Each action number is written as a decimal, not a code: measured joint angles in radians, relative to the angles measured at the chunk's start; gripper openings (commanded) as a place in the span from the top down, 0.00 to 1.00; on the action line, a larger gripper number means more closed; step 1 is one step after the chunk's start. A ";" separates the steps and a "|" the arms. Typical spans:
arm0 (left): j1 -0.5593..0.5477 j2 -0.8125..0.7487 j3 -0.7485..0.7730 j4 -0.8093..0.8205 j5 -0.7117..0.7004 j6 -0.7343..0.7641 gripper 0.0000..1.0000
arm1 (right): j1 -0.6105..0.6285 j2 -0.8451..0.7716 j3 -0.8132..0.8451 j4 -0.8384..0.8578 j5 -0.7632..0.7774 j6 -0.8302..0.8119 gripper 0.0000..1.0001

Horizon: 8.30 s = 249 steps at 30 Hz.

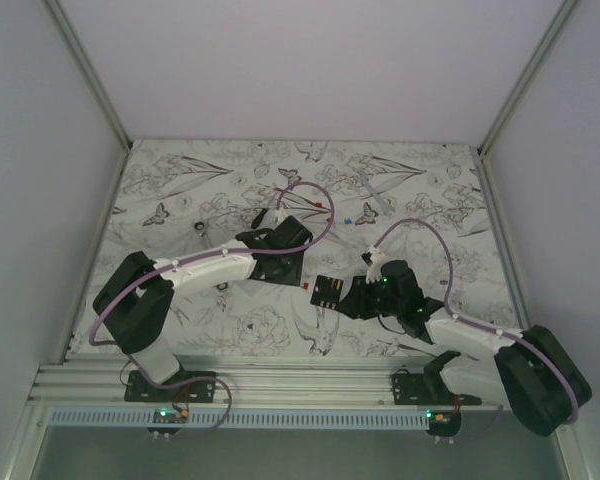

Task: Snap on the fuse box
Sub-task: Install the fuse at the fuse box base, then adjust the fuse box base at the center of the board, then pick up the fuse from the center of the board.

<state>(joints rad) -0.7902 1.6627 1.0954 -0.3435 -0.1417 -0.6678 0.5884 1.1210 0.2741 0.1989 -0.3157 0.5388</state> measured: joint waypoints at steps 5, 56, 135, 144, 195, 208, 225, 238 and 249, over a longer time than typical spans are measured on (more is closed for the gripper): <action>0.003 0.008 0.000 0.027 0.026 0.025 0.60 | 0.004 0.103 0.026 0.035 -0.042 0.000 0.65; -0.020 0.176 0.021 0.225 0.378 0.699 0.49 | -0.200 0.027 0.083 0.018 0.173 -0.082 0.25; -0.134 0.268 0.185 0.008 0.105 0.549 0.76 | -0.212 -0.105 0.029 -0.021 0.299 -0.086 0.01; -0.134 0.266 0.185 0.001 0.087 0.502 0.63 | -0.212 -0.120 0.026 -0.021 0.299 -0.086 0.01; -0.170 0.127 0.382 -0.118 -0.182 0.140 0.88 | -0.145 -0.264 -0.093 0.240 0.067 -0.053 0.13; -0.194 -0.052 0.219 0.075 -0.238 -0.050 0.89 | 0.033 -0.216 -0.130 0.522 0.090 -0.056 0.39; -0.225 -0.099 0.155 0.222 -0.196 -0.130 0.89 | 0.090 -0.065 -0.089 0.703 0.148 -0.058 0.71; -0.225 -0.108 0.148 0.239 -0.180 -0.140 0.88 | 0.090 -0.065 -0.089 0.699 0.177 -0.081 1.00; -0.225 -0.139 0.121 0.244 -0.162 -0.136 0.72 | 0.090 -0.069 -0.089 0.674 0.176 -0.117 1.00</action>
<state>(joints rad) -1.0153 1.5234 1.2160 -0.0998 -0.3038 -0.8036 0.6785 1.0523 0.1852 0.8726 -0.1398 0.4221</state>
